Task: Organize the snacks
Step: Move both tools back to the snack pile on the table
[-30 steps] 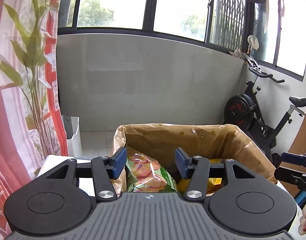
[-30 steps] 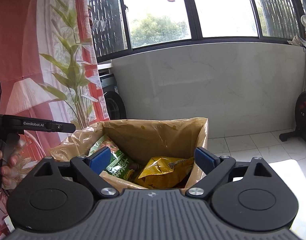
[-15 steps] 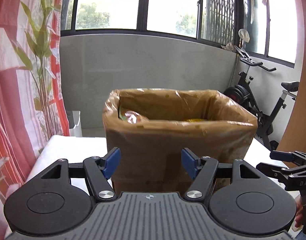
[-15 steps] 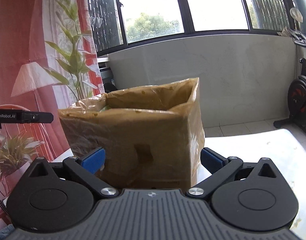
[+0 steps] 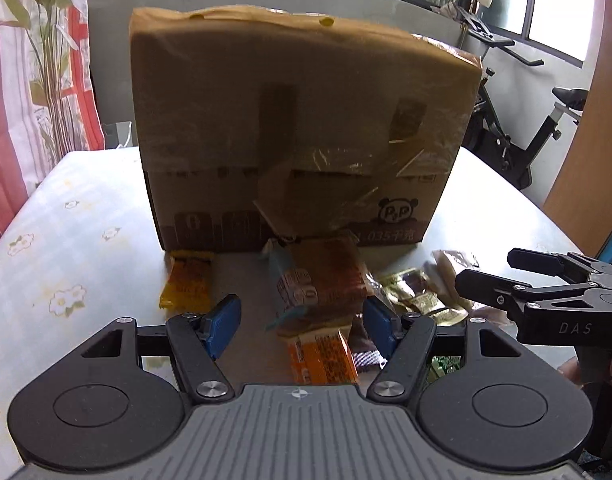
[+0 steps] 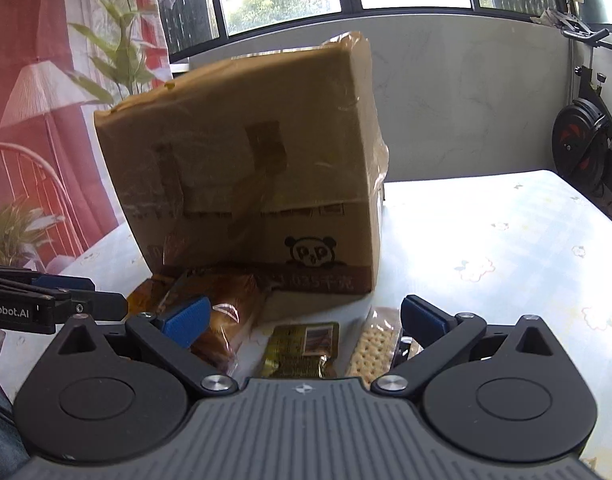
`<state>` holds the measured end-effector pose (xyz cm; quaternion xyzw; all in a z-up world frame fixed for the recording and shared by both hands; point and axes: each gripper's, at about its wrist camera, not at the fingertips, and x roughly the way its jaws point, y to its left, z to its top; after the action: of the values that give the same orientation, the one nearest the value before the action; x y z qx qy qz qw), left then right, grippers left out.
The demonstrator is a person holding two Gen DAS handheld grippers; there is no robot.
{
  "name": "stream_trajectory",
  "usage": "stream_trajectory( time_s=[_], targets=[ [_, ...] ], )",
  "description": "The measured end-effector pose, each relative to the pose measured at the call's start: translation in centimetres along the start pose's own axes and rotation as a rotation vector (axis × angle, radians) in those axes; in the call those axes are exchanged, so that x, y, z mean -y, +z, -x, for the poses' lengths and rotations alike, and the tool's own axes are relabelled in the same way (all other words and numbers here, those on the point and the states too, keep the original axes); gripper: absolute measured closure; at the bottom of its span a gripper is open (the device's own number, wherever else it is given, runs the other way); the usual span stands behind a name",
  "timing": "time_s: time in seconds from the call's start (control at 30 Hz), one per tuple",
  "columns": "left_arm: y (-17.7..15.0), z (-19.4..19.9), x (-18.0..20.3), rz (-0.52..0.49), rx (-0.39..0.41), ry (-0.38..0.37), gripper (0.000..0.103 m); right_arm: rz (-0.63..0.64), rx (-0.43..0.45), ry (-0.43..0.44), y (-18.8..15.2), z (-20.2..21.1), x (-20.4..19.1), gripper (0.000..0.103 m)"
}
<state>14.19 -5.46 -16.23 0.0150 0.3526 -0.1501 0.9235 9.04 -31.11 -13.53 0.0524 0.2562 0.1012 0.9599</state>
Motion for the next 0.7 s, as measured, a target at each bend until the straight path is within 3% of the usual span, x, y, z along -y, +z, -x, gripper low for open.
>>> stream_trajectory(
  time_s=[0.13,0.47,0.7],
  targets=[
    [-1.7,-0.4,0.4,0.027,-0.051,-0.022,0.033,0.018,-0.039,0.024,-0.8,0.0,-0.1,0.000],
    [-3.4,-0.8,1.0,0.023,-0.099,-0.035,0.033,0.092,-0.130,0.096,-1.9,-0.2,-2.1,0.022],
    [-3.9,-1.3,0.9,0.037,-0.125,-0.045,0.034,0.092,-0.172,0.112,-2.3,-0.4,-2.3,0.031]
  ],
)
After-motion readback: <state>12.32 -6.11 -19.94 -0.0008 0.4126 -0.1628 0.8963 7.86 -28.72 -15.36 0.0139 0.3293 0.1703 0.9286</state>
